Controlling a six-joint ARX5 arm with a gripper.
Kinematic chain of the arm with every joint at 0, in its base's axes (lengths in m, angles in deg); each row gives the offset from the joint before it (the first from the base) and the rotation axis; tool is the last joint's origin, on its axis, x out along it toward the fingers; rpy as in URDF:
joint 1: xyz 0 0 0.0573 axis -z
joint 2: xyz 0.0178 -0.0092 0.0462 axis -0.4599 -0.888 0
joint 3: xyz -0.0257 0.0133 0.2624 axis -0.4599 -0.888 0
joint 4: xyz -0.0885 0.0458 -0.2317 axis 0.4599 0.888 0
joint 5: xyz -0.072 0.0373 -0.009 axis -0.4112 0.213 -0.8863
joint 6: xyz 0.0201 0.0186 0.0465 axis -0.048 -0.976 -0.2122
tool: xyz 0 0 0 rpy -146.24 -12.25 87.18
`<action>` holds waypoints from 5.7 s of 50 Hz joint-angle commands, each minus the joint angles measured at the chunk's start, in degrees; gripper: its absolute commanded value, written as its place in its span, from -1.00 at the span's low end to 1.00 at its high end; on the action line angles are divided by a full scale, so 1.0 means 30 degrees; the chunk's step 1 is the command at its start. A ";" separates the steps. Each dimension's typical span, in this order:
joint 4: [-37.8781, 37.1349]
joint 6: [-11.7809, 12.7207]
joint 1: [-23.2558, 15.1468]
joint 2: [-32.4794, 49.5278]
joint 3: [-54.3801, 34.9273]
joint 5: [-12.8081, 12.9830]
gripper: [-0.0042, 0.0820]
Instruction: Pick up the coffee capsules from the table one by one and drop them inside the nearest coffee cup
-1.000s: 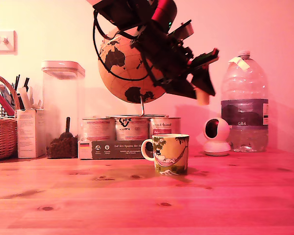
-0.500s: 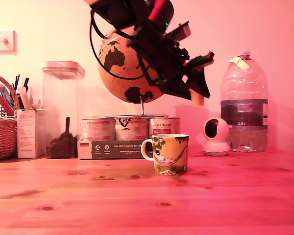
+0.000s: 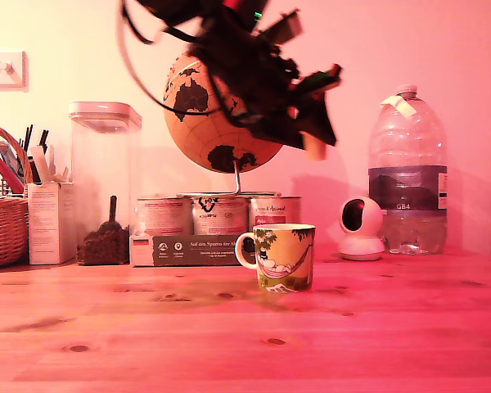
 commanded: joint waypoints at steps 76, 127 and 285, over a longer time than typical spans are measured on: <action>-0.0459 0.0073 -0.0546 0.2790 -0.4728 0.1253 -0.28; 0.7380 0.0066 -0.0627 -0.3519 0.4656 0.1268 -0.28; 0.1202 -0.1188 -0.2033 0.6768 -0.5450 0.0437 -0.96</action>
